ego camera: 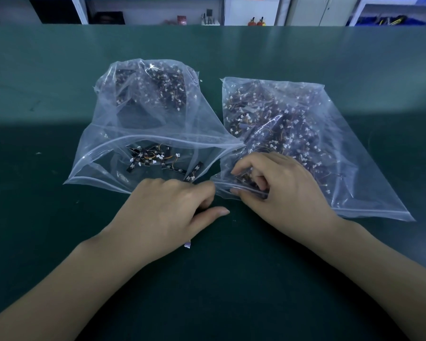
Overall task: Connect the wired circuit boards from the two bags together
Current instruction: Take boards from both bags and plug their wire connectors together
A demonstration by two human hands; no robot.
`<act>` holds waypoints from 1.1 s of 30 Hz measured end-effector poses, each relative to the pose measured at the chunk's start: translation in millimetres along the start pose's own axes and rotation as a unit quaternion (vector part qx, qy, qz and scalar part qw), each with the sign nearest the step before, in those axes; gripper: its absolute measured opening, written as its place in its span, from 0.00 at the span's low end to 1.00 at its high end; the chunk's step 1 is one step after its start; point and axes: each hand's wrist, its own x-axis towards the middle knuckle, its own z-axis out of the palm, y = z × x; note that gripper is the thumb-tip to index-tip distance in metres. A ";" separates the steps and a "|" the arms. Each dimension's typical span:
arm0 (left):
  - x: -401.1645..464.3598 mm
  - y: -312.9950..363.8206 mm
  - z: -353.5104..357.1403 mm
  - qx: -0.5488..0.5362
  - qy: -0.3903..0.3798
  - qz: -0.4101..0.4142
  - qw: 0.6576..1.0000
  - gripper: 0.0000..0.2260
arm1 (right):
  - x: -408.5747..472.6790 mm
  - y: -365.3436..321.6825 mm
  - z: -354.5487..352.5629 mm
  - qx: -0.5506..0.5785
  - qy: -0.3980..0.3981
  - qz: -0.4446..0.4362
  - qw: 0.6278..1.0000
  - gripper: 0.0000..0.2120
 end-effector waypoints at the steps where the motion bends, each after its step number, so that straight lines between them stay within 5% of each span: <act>1: 0.9 1.0 0.1 -0.021 0.003 0.004 1.000 0.20 | 0.2 0.3 0.1 0.001 -0.002 0.002 1.000 0.12; 11: 0.2 -1.8 -9.7 -0.099 -0.048 0.004 0.994 0.21 | 0.0 3.3 0.0 0.004 -0.005 0.007 1.000 0.14; 19: -0.3 1.1 -15.7 -0.102 -0.094 0.009 0.990 0.01 | -0.2 2.2 -1.0 -0.002 -0.013 0.015 1.000 0.14; 22: -1.4 -0.3 -10.3 -0.114 -0.067 0.011 0.991 0.09 | -0.4 1.9 -1.5 -0.005 -0.013 0.018 1.000 0.14; 27: -0.5 -1.8 1.8 -0.172 0.074 0.023 0.982 0.07 | -0.3 -1.3 -4.0 0.008 -0.022 0.004 1.000 0.15; 33: 4.0 -0.9 5.9 -0.363 0.188 -0.051 0.911 0.05 | -3.3 -6.5 -3.0 0.061 -0.017 -0.017 0.998 0.10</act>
